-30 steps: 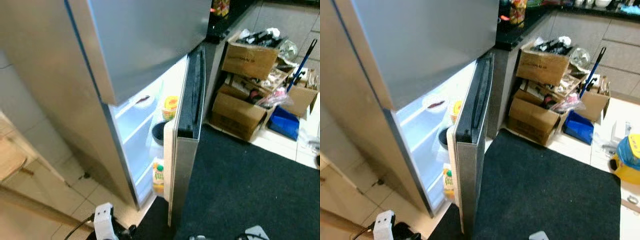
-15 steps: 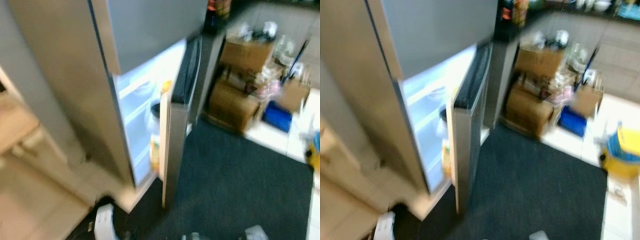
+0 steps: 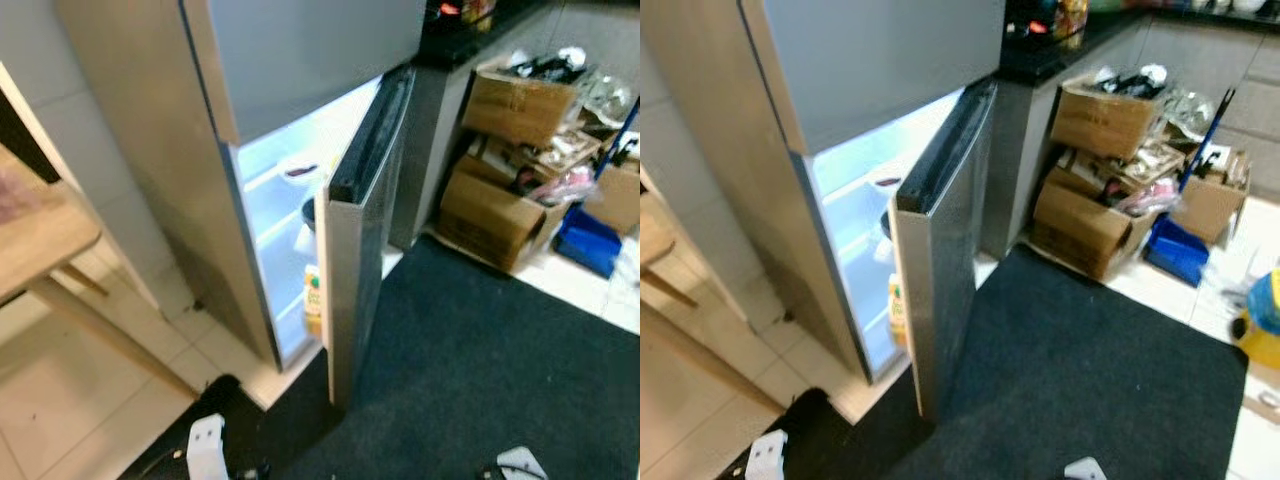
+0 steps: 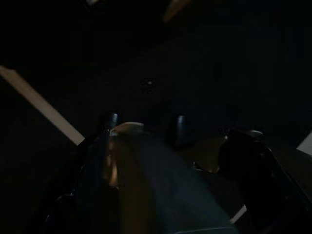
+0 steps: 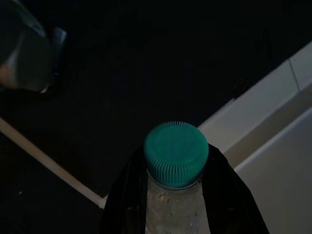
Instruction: Restocking fridge
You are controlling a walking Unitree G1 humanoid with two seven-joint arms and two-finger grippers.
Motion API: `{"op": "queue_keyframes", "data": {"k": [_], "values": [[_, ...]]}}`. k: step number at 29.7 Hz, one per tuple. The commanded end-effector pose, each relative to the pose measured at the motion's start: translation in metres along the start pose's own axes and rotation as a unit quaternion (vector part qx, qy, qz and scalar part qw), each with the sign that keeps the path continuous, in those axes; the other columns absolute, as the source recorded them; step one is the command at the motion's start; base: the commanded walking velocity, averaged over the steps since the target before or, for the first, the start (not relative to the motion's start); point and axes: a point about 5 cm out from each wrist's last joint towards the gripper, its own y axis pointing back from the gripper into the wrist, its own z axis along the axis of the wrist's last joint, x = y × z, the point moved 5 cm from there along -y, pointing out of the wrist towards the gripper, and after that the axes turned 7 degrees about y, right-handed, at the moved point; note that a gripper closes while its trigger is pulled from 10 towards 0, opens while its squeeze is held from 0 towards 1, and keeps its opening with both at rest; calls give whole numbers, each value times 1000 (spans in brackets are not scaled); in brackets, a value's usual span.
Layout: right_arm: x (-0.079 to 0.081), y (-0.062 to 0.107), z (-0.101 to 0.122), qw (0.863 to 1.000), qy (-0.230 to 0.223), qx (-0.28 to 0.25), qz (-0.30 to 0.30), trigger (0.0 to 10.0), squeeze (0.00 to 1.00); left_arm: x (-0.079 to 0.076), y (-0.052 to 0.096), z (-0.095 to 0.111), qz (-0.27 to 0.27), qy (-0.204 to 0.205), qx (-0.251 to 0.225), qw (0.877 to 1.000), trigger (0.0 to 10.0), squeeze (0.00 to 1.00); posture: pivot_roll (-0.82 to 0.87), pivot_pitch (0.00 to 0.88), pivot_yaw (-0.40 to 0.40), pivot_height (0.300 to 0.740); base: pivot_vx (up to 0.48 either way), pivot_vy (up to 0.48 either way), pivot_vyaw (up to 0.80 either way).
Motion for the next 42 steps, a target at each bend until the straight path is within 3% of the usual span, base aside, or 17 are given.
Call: {"op": "queue_keyframes", "data": {"k": [1, 11, 14, 15, 19, 22, 24, 25, 26, 28, 30, 33, 35, 36, 38, 39, 42], "values": [[6, 0, -4, 1000, 3, 8, 8, 10000, 0, 2, 1, -3, 8, -1, 3, 1000, 10000, 0, -42, 35, -14, 740, 0, 0, 0], [7, 0, -4, 1000, 2, 8, 8, 10000, 0, -4, -3, 18, 4, 12, -38, 999, 10000, 0, -42, 47, -12, 740, 0, 0, 0], [9, 0, -6, 1000, 3, 9, 10, 10000, 0, -33, -9, 62, -54, 46, -106, 992, 10000, 0, -36, 55, -17, 740, 0, 0, 0], [9, 0, -6, 1000, 3, 9, 10, 10000, 0, -33, -9, 62, -54, 46, -106, 992, 10000, 0, -36, 55, -17, 740, 0, 0, 0], [9, 0, -7, 1000, 5, 9, 11, 10000, 0, -86, -8, 127, -161, 63, -190, 967, 10000, 0, -37, 63, -19, 740, 0, 0, 0], [9, 0, -7, 1000, 6, 9, 11, 10000, 0, -98, -6, 138, -183, 59, -202, 960, 10000, 0, -37, 64, -20, 740, 0, 0, 0], [8, 0, -7, 1000, 6, 9, 9, 10000, 0, -130, -1, 160, -239, 48, -225, 943, 10000, 0, -43, 67, -18, 740, 0, 0, 0], [8, 0, -7, 1000, 6, 9, 9, 10000, 0, -130, -1, 160, -239, 48, -225, 943, 10000, 0, -43, 67, -18, 740, 0, 0, 0], [8, 0, -8, 1000, 5, 9, 8, 10000, 0, -154, 3, 174, -279, 42, -241, 929, 10000, 0, -46, 68, -16, 740, 0, 0, 0], [8, 0, -8, 1000, 4, 9, 8, 10000, 0, -161, 5, 177, -289, 40, -244, 925, 10000, 0, -46, 68, -16, 740, 0, 0, 0], [8, 1, -9, 1000, 3, 11, 8, 10000, 0, -188, 7, 178, -325, 30, -244, 913, 10000, 0, -47, 72, -14, 740, 0, 0, 0], [9, 1, -10, 1000, 3, 11, 9, 10000, 0, -199, 8, 177, -342, 30, -242, 908, 10000, 0, -47, 72, -14, 740, 0, 0, 0], [9, 1, -10, 1000, 2, 12, 9, 10000, 0, -223, 12, 173, -384, 26, -232, 893, 10000, 0, -52, 73, -13, 740, 0, 0, 0], [9, 1, -10, 1000, 2, 12, 9, 10000, 0, -223, 12, 173, -384, 26, -232, 893, 10000, 0, -52, 73, -13, 740, 0, 0, 0], [9, 1, -10, 1000, 1, 11, 9, 10000, 0, -252, 17, 159, -437, 10, -209, 875, 10000, 0, -52, 71, -12, 740, 0, 0, 0], [9, 1, -10, 1000, 1, 11, 9, 10000, 0, -252, 17, 159, -437, 10, -209, 875, 10000, 0, -52, 71, -12, 740, 0, 0, 0], [9, 1, -10, 1000, 1, 11, 8, 10000, 0, -276, 22, 141, -482, -5, -183, 857, 10000, 0, -51, 69, -12, 740, 0, 0, 0]]}}
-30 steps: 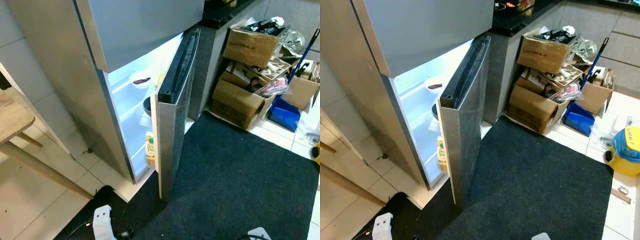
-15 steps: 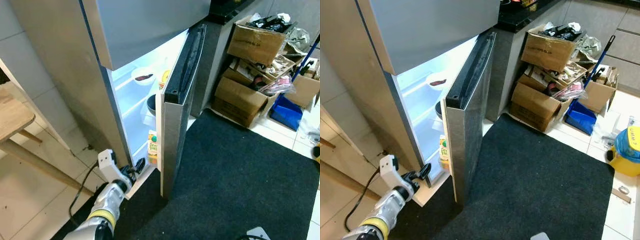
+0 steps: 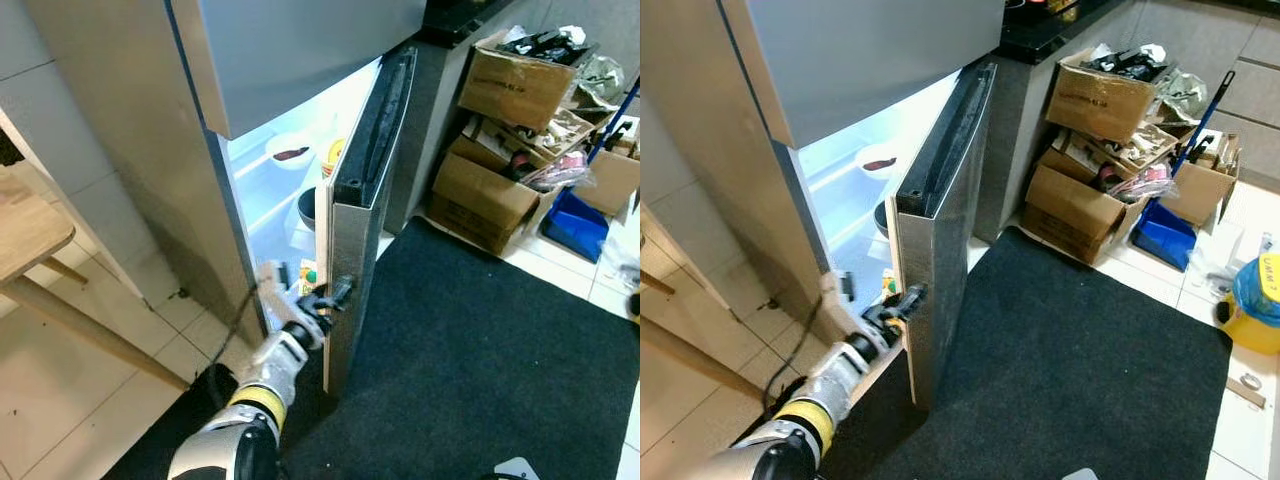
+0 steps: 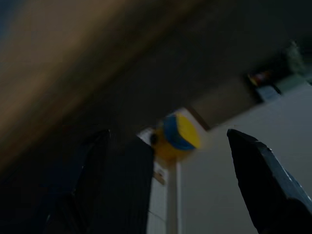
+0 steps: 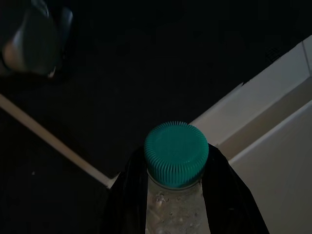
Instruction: Restocking fridge
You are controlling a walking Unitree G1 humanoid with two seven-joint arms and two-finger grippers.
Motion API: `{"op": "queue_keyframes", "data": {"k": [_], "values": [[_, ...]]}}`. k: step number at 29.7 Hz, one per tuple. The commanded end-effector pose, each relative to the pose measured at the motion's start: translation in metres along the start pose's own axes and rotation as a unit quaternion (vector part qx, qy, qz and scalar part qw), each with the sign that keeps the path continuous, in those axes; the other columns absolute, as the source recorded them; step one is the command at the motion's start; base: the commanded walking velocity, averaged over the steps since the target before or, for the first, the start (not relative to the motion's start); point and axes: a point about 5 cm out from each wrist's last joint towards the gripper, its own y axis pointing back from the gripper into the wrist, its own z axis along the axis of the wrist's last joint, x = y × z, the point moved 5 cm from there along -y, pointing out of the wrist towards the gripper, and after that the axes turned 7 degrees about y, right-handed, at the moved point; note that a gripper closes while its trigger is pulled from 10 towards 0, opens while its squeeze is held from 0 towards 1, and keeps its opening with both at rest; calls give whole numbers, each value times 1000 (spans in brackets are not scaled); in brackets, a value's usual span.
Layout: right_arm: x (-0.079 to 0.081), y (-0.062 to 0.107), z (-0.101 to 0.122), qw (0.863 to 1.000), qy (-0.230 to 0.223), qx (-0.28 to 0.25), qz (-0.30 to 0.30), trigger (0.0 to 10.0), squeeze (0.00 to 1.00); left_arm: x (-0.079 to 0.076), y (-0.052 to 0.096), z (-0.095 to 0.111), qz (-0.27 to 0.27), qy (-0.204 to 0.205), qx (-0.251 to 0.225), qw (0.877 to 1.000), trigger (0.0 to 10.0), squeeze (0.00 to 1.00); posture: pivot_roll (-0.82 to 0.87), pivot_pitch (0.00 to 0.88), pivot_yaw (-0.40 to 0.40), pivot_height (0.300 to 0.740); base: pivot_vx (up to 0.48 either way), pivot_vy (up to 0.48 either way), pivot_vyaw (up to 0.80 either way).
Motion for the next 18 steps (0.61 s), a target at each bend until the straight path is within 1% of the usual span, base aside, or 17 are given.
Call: {"op": "queue_keyframes", "data": {"k": [1, 2, 4, 5, 7, 10, 11, 12, 13, 15, 16, 18], "values": [[2, 1, -8, 1000, -2, 12, 1, 10000, 0, -29, -15, -27, -54, 18, 31, 998, 10000, 0, -50, 71, -12, 740, 0, 0, 0], [2, 1, -8, 1000, -2, 12, 1, 10000, 0, -29, -15, -27, -54, 18, 31, 998, 10000, 0, -50, 71, -12, 740, 0, 0, 0], [1, 1, -7, 1000, -2, 11, 0, 10000, 0, -45, -17, -48, -93, 22, 63, 993, 10000, 0, -49, 67, -12, 740, 0, 0, 0], [1, 0, -7, 1000, -2, 11, 0, 10000, 0, -50, -18, -55, -104, 23, 74, 992, 10000, 0, -49, 67, -12, 740, 0, 0, 0], [1, 0, -7, 1000, -2, 11, 0, 10000, 0, -53, -18, -59, -111, 24, 80, 990, 10000, 0, -49, 67, -12, 740, 0, 0, 0], [1, 0, -6, 1000, -3, 10, 0, 10000, 0, -68, -14, -79, -154, 27, 115, 981, 10000, 0, -52, 67, -12, 740, 0, 0, 0], [1, 0, -6, 1000, -3, 10, 0, 10000, 0, -68, -14, -79, -154, 27, 115, 981, 10000, 0, -52, 67, -12, 740, 0, 0, 0], [1, 0, -7, 1000, -3, 10, 0, 10000, 0, -72, -15, -86, -157, 24, 125, 979, 10000, 0, -54, 66, -11, 740, 0, 0, 0], [1, 0, -7, 1000, -3, 10, 0, 10000, 0, -72, -15, -86, -157, 24, 125, 979, 10000, 0, -54, 66, -11, 740, 0, 0, 0], [0, 1, -7, 1000, -5, 11, -2, 10000, 0, -75, -15, -95, -155, 18, 137, 978, 10000, 0, -64, 69, -5, 740, 0, 0, 0], [0, 1, -7, 1000, -5, 11, -2, 10000, 0, -75, -15, -95, -155, 18, 137, 978, 10000, 0, -64, 69, -5, 740, 0, 0, 0], [0, 1, -8, 1000, -7, 12, -2, 10000, 0, -69, -13, -94, -141, 20, 137, 980, 10000, 0, -63, 68, -6, 740, 0, 0, 0]]}}
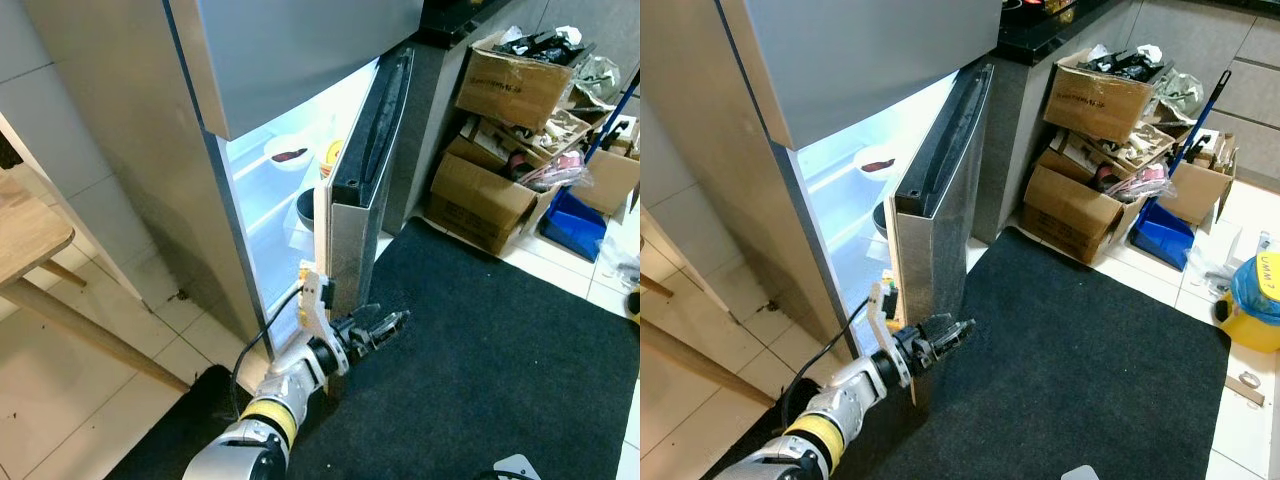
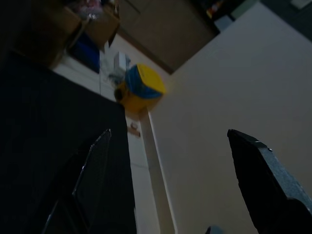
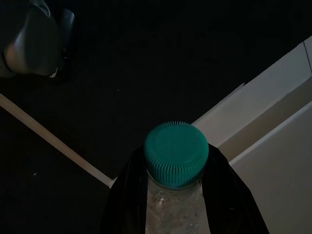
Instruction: Restocking fridge
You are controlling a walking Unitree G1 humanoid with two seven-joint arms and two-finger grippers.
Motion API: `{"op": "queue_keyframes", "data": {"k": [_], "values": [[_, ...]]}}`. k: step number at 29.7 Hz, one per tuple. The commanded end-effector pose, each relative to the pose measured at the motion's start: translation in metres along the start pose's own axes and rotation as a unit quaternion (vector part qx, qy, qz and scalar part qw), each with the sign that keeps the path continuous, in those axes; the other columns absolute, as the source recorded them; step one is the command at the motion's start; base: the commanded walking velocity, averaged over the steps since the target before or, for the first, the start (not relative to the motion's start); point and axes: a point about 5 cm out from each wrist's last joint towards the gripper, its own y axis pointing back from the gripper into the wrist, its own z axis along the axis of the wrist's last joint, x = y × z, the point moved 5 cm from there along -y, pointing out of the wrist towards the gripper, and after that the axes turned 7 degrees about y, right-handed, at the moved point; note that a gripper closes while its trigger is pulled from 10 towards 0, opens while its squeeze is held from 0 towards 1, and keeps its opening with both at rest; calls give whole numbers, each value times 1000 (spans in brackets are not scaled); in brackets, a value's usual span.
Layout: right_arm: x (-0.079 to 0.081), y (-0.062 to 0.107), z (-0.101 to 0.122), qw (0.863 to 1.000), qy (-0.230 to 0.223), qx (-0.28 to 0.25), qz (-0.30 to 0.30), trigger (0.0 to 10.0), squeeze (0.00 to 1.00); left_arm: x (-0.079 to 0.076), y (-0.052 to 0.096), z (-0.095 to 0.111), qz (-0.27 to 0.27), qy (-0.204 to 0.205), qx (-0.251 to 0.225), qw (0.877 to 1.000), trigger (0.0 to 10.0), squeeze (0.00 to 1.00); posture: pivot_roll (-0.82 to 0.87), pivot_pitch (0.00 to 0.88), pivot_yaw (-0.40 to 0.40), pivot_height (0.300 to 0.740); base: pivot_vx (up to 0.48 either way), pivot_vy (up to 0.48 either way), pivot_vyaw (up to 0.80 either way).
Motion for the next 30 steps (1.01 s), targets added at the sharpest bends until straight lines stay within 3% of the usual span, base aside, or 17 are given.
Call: {"op": "queue_keyframes", "data": {"k": [1, 5, 7, 8, 9, 10, 13, 14, 15, 17, 20, 22, 24, 26, 27, 28, 30], "values": [[1, 1, -9, 1000, -4, 13, 0, 10000, 0, -39, -36, -26, -52, 44, 1, 998, 10000, 0, -63, 68, -6, 740, 0, 0, 0], [2, 1, -10, 1000, -3, 14, 2, 10000, 0, -21, -23, -23, -12, 37, -4, 999, 10000, 0, -56, 70, -8, 740, 0, 0, 0], [2, 1, -9, 1000, -3, 13, 2, 10000, 0, -1, -8, -19, 36, 34, -12, 999, 10000, 0, -56, 70, -8, 740, 0, 0, 0], [2, 1, -9, 1000, -3, 13, 2, 10000, 0, -1, -8, -19, 36, 34, -12, 999, 10000, 0, -56, 70, -8, 740, 0, 0, 0], [3, 0, -7, 1000, -3, 10, 3, 10000, 0, 30, 19, -17, 119, 34, -22, 992, 10000, 0, -46, 64, -3, 740, 0, 0, 0], [3, 0, -7, 1000, -3, 10, 3, 10000, 0, 30, 19, -17, 119, 34, -22, 992, 10000, 0, -46, 64, -3, 740, 0, 0, 0], [4, 0, -4, 1000, -2, 6, 4, 10000, 0, 72, 71, -21, 245, 34, -25, 969, 10000, 0, -43, 62, -2, 740, 0, 0, 0], [4, 0, -3, 1000, -2, 5, 4, 10000, 0, 81, 87, -24, 277, 41, -26, 960, 10000, 0, -39, 60, -2, 740, 0, 0, 0], [4, 0, -3, 1000, -2, 5, 4, 10000, 0, 81, 87, -24, 277, 41, -26, 960, 10000, 0, -39, 60, -2, 740, 0, 0, 0], [5, 0, -3, 1000, -1, 5, 5, 10000, 0, 99, 123, -30, 345, 61, -33, 936, 10000, 0, -39, 57, -2, 740, 0, 0, 0], [5, 0, -2, 1000, 0, 5, 5, 10000, 0, 106, 138, -34, 373, 68, -34, 925, 10000, 0, -39, 57, -2, 740, 0, 0, 0], [5, 0, -2, 1000, -1, 4, 6, 10000, 0, 116, 170, -44, 431, 83, -32, 898, 10000, 0, -41, 58, -2, 740, 0, 0, 0], [5, 0, -2, 1000, -3, 3, 6, 10000, 0, 121, 191, -54, 466, 97, -27, 879, 10000, 0, -41, 57, -3, 740, 0, 0, 0], [5, 0, -1, 1000, -4, 2, 7, 10000, 0, 122, 205, -64, 490, 102, -16, 866, 10000, 0, -41, 57, -3, 740, 0, 0, 0], [5, 0, -1, 1000, -4, 2, 7, 10000, 0, 122, 205, -64, 490, 102, -16, 866, 10000, 0, -41, 57, -3, 740, 0, 0, 0], [5, 0, -1, 1000, -6, 1, 7, 10000, 0, 123, 220, -77, 516, 105, 5, 850, 10000, 0, -44, 57, -4, 740, 0, 0, 0], [5, 0, -1, 1000, -6, 1, 7, 10000, 0, 122, 230, -89, 530, 107, 25, 841, 10000, 0, -44, 57, -5, 740, 0, 0, 0]]}}
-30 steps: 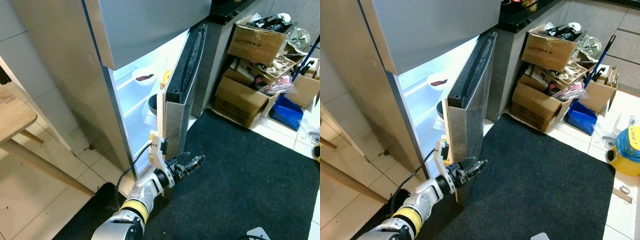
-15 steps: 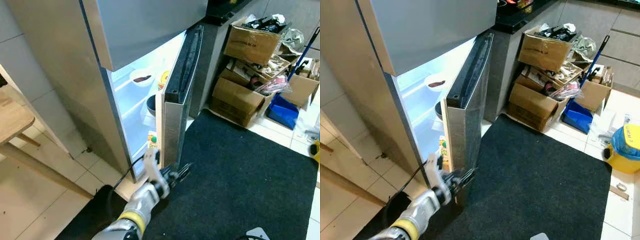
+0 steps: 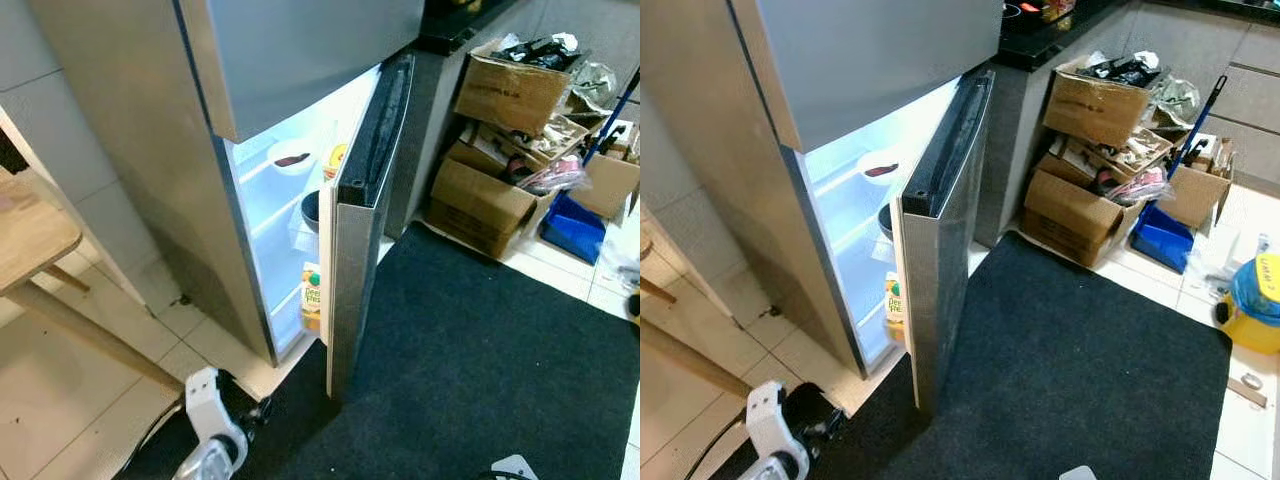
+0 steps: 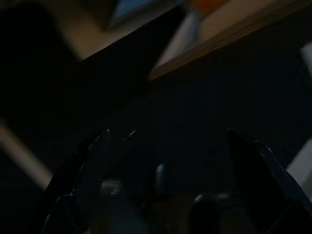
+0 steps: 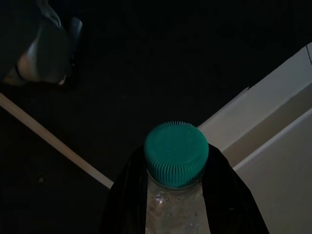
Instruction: Restocking fridge
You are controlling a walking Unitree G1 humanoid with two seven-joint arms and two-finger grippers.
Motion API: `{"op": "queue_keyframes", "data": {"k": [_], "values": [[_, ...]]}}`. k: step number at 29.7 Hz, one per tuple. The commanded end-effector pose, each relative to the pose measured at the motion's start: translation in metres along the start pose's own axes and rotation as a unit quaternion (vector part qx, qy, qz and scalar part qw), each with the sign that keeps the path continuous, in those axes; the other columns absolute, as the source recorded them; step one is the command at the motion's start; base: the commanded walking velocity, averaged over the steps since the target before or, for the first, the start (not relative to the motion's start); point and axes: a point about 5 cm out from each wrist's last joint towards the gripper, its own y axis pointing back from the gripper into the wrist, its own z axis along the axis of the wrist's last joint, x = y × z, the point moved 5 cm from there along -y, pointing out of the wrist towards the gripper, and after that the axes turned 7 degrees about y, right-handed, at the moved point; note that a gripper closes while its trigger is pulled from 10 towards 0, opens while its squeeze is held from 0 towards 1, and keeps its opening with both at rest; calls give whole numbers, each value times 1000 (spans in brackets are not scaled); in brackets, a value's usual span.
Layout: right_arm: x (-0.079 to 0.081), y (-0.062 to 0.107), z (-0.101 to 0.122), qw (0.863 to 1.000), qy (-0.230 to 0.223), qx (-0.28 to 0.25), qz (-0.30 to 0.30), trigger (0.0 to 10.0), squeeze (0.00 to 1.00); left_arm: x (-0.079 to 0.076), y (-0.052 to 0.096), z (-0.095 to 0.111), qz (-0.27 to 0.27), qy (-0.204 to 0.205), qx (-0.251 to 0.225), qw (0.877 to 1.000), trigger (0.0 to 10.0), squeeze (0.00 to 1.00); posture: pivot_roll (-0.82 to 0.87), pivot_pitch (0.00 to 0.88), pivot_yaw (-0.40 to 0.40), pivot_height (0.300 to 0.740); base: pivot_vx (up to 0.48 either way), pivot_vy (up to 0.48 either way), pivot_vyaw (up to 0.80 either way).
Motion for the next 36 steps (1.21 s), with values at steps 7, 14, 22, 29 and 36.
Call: {"op": "queue_keyframes", "data": {"k": [7, 14, 22, 29, 36], "values": [[2, 0, -5, 1000, -8, 8, 3, 10000, 0, 27, 13, -21, 43, -11, 40, 998, 10000, 0, -40, 54, -8, 740, 0, 0, 0], [2, 0, -3, 1000, -8, 6, 4, 10000, 0, 24, 12, -24, 38, -15, 45, 998, 10000, 0, -38, 50, -8, 740, 264, 0, 0], [3, 0, -3, 1000, -9, 6, 5, 10000, 0, 18, 10, -25, 27, -22, 49, 998, 10000, 0, -42, 48, -7, 740, 285, 0, 0], [2, 0, -3, 1000, -10, 6, 5, 10000, 0, 16, 9, -27, 22, -36, 55, 998, 10000, 0, -42, 49, -6, 740, 160, 0, 0], [3, 0, -3, 1000, -9, 6, 6, 10000, 0, 16, 12, -39, 13, -59, 83, 995, 10000, 0, -42, 49, -6, 740, 0, -235, 0]]}}
